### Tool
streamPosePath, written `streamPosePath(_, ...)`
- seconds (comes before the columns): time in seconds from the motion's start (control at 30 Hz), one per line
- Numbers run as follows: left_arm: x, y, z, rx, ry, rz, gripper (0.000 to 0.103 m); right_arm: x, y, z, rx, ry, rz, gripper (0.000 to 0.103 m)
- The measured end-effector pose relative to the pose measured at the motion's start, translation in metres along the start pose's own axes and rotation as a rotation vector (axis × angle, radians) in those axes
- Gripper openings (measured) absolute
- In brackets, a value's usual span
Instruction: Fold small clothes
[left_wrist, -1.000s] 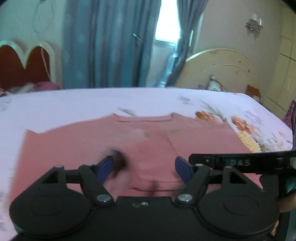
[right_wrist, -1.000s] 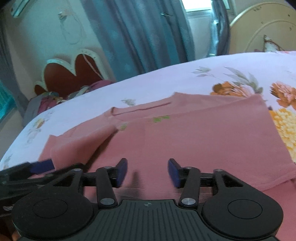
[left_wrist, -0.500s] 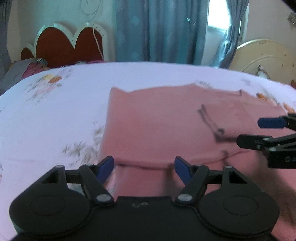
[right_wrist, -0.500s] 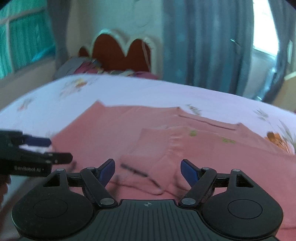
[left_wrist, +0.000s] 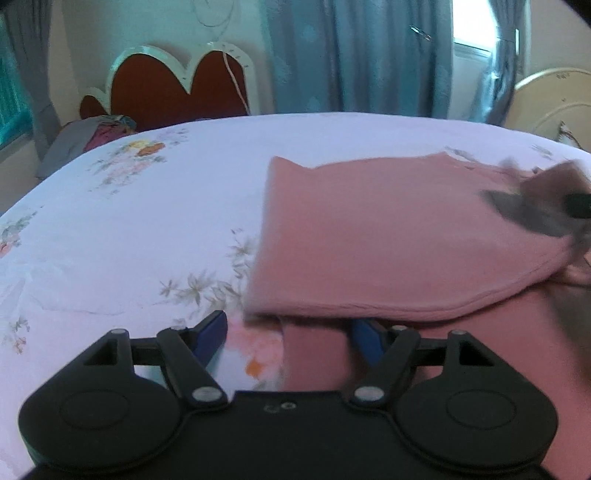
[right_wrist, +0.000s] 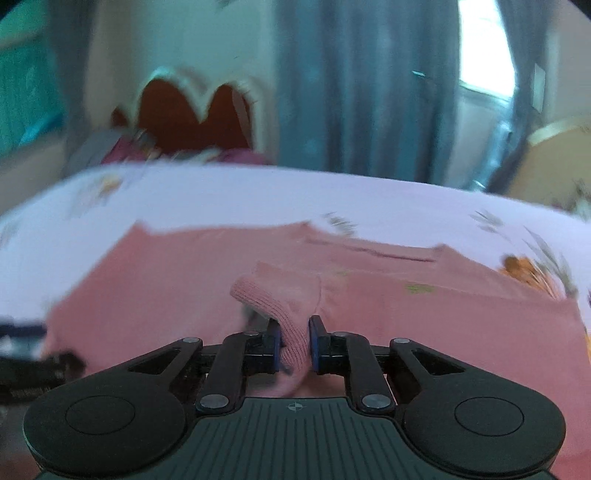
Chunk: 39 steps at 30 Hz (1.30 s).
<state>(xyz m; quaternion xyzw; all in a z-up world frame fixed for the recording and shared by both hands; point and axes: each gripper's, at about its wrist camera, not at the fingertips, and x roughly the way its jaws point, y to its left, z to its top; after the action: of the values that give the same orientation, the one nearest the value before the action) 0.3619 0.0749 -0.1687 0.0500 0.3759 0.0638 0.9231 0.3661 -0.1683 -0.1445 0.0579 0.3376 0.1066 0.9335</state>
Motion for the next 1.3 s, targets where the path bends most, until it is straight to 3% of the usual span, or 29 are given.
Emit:
streamPosePath(0.03, 0.001, 0.0, 0.001, -0.001, -0.011, 0.002, 0.059, -0.004, -0.012, 0.002, 0.044, -0.004, -0.012, 0.005)
streamPosePath(0.17, 0.003, -0.002, 0.003, 0.006, -0.044, -0.002, 0.018, -0.012, -0.056, -0.004, 0.196, 0.025, -0.039, 0.005)
streamPosePath(0.27, 0.003, -0.003, 0.003, 0.006, -0.056, -0.012, 0.012, -0.016, -0.075, -0.014, 0.257, 0.042, -0.071, 0.005)
streamPosePath(0.43, 0.005, -0.001, 0.0, -0.013, -0.06, -0.013, 0.01, -0.019, -0.09, -0.022, 0.315, 0.081, -0.087, 0.005)
streamPosePath(0.5, 0.001, 0.002, 0.002, -0.031, -0.079, -0.013, 0.01, -0.029, -0.092, -0.02, 0.339, 0.04, -0.068, 0.005)
streamPosePath(0.63, 0.004, 0.002, 0.001, -0.019, -0.052, -0.019, 0.01, -0.023, -0.098, -0.027, 0.33, 0.118, -0.078, 0.005)
streamPosePath(0.7, 0.002, 0.001, 0.002, -0.002, -0.04, -0.019, 0.012, -0.03, -0.105, -0.029, 0.357, 0.113, -0.061, 0.007)
streamPosePath(0.8, 0.0, 0.006, 0.003, 0.005, -0.023, -0.035, 0.021, -0.047, -0.11, -0.024, 0.348, 0.064, -0.087, 0.035)
streamPosePath(0.83, -0.002, 0.009, 0.003, -0.001, -0.016, -0.04, 0.024, -0.051, -0.114, -0.022, 0.351, 0.044, -0.094, 0.052)
streamPosePath(0.87, -0.004, 0.012, 0.003, -0.014, -0.009, -0.046, 0.027, -0.054, -0.117, -0.02, 0.357, 0.029, -0.098, 0.056)
streamPosePath(1.0, -0.015, 0.027, 0.005, -0.084, 0.02, -0.082, 0.028, -0.037, -0.125, -0.008, 0.356, 0.043, -0.089, 0.056)
streamPosePath(1.23, -0.02, 0.033, 0.029, -0.129, -0.016, -0.09, 0.026, 0.012, -0.125, -0.002, 0.356, 0.099, -0.061, 0.056)
streamPosePath(1.27, -0.017, 0.032, 0.032, -0.133, -0.017, -0.091, 0.026, 0.014, -0.122, -0.002, 0.345, 0.099, -0.06, 0.055)
streamPosePath(1.3, -0.013, 0.031, 0.036, -0.136, -0.017, -0.095, 0.026, 0.016, -0.119, -0.001, 0.327, 0.104, -0.054, 0.046)
